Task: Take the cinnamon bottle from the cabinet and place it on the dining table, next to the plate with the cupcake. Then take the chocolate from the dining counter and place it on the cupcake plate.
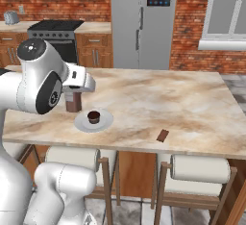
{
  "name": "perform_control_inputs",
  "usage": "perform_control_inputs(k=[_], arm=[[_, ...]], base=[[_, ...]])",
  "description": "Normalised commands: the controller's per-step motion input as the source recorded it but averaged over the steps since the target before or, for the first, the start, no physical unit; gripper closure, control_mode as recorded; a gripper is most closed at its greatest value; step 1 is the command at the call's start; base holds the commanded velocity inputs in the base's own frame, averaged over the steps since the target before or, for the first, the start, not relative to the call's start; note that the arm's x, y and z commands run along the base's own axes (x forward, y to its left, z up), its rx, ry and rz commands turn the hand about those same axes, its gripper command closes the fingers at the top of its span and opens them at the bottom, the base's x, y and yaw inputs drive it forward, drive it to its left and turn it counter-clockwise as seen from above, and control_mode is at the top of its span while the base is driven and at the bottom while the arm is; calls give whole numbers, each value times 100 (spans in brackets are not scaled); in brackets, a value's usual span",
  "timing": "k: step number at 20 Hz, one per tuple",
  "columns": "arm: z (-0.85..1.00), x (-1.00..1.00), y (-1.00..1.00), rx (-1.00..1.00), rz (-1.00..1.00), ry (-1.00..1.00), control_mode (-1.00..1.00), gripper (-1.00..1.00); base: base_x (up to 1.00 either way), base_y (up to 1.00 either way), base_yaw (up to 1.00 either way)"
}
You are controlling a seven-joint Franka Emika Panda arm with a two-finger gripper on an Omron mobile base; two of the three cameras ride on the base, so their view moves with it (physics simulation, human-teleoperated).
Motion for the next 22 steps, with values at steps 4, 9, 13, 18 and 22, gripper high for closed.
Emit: perform_control_inputs(k=[4,9,13,18,22], arm=[[-97,100,-54,-3,10,12,-100,100],[-63,98,-57,0,13,0,-100,100],[-67,86,-4,0,-1,1,-100,100],[-66,77,12,-1,-7,6,-100,100],[-46,54,-17,0,0,2,-100,100]], base=[[0,0,0],[0,0,0],[0,0,0],[0,0,0],[0,0,0]])
